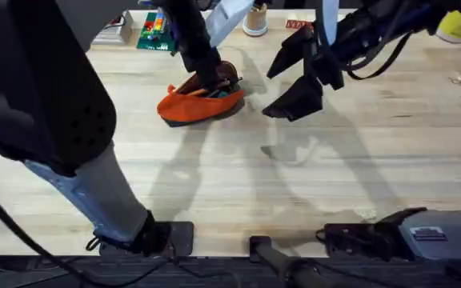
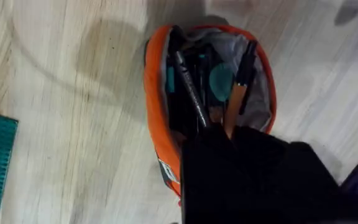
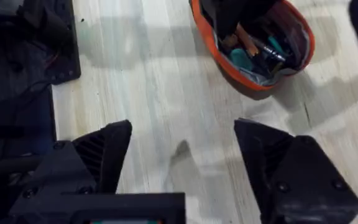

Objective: Unzip the bag, pick up the pens from the table one at a time and place them inside, then zip the bag closed.

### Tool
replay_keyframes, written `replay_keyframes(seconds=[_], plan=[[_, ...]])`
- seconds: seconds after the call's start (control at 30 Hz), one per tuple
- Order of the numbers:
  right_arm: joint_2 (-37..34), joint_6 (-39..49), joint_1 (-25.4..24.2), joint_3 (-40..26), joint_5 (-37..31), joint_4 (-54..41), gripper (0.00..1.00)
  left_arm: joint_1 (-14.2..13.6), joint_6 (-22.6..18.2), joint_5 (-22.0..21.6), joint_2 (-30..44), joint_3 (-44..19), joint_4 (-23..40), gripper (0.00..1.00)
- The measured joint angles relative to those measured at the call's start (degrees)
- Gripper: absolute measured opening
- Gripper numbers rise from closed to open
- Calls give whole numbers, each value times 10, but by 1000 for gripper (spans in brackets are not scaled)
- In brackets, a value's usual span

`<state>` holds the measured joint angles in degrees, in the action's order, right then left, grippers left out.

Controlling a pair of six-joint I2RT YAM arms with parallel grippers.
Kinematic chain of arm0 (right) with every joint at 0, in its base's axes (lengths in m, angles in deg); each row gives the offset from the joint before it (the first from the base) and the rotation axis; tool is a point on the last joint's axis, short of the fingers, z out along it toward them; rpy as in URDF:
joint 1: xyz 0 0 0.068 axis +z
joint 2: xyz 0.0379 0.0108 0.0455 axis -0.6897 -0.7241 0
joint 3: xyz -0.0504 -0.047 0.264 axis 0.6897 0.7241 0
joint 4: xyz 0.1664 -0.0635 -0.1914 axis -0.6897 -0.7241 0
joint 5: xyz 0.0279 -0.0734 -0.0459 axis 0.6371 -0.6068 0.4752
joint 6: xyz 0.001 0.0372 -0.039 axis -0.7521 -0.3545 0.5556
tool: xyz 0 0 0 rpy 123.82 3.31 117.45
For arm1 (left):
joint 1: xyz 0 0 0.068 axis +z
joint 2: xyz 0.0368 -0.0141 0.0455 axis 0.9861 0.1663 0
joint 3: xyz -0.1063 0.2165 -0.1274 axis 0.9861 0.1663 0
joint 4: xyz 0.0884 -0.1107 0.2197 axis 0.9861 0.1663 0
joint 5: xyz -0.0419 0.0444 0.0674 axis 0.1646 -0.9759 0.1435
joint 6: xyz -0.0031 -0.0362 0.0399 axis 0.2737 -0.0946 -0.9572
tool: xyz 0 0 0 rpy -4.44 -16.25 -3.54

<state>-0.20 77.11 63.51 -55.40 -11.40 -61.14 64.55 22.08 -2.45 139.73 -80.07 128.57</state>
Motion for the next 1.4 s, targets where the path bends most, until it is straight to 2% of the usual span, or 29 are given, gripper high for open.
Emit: replay_keyframes(seconds=[0.6, 0.67, 0.7, 0.73, 0.83, 0.87, 0.93, 1.17, 1.4], plan=[[0, 0, 0, 0, 0, 0, 995, 0, 0, -1, 1, 0, 17, 43], [0, 0, 0, 0, 0, 0, 995, 0, 0, -1, 1, 0, 17, 139], [0, 0, 0, 0, 0, 0, 995, 0, 1, -2, 1, 0, 17, 246], [0, 0, 0, 0, 0, 0, 995, 0, 1, -2, 1, 0, 17, 373], [0, 0, 0, 0, 0, 0, 996, 0, 2, -3, 1, 0, 17, 843], [0, 0, 0, 0, 0, 0, 996, 0, 5, -3, 1, 0, 19, 953], [0, 0, 0, 0, 0, 0, 996, 0, 5, -3, 1, 0, 21, 989], [0, 0, 0, 0, 0, 0, 996, 0, 5, -3, 1, 0, 24, 992], [0, 0, 0, 0, 0, 0, 995, -1, 6, -4, 1, -52, 97, 992]])
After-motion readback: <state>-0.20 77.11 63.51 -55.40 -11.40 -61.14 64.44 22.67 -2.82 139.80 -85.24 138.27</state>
